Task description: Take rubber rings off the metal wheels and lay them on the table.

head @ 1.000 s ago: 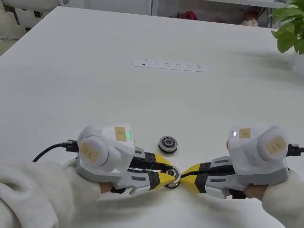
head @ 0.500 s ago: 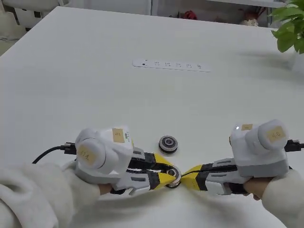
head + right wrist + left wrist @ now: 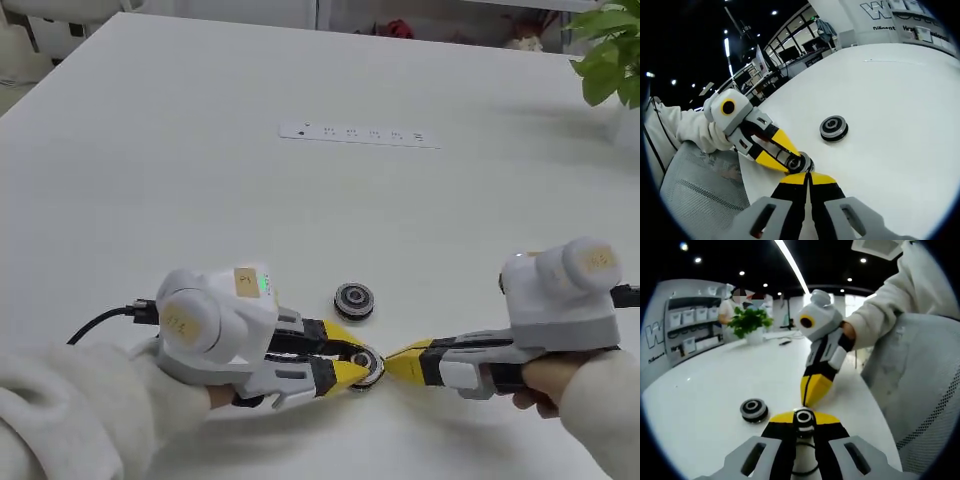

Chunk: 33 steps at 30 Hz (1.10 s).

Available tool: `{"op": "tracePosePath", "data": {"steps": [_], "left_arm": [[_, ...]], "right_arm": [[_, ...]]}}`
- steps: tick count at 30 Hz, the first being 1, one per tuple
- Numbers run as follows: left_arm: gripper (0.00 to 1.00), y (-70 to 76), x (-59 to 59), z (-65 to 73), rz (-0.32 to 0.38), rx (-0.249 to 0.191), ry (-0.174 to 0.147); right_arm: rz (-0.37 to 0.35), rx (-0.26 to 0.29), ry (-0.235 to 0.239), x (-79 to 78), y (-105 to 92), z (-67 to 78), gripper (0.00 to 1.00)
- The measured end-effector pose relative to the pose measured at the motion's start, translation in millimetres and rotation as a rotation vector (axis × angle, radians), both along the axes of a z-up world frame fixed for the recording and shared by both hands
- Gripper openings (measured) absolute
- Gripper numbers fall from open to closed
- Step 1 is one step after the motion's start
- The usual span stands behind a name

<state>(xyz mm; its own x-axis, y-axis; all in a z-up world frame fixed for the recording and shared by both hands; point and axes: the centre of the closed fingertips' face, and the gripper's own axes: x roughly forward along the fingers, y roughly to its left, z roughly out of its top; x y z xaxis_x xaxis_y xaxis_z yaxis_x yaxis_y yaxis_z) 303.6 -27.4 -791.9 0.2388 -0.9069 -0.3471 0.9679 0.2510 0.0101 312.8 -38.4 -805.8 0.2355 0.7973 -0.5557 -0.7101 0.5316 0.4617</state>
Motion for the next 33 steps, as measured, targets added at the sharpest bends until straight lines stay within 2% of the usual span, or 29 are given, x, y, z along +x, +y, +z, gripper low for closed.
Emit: {"op": "tracePosePath", "data": {"steps": [4, 12, 16, 33], "left_arm": [[0.13, 0.0, 0.0, -0.2, 0.000, 0.007, -0.005], [0.13, 0.0, 0.0, -0.4, 0.002, 0.005, -0.003], [0.12, 0.0, 0.1, -0.7, -0.002, 0.014, -0.017], [0.12, 0.7, -0.5, -0.6, -0.002, 0.019, -0.019]], "right_arm": [[-0.035, 0.063, 0.054, 0.7, 2.1, 3.8, 0.00], [-0.052, 0.084, 0.081, -1.4, 4.9, 5.9, 0.00], [-0.054, 0.085, 0.081, -3.7, 7.1, 7.8, 0.00], [-0.041, 0.097, 0.077, -5.7, 11.4, 11.7, 0.00]]}}
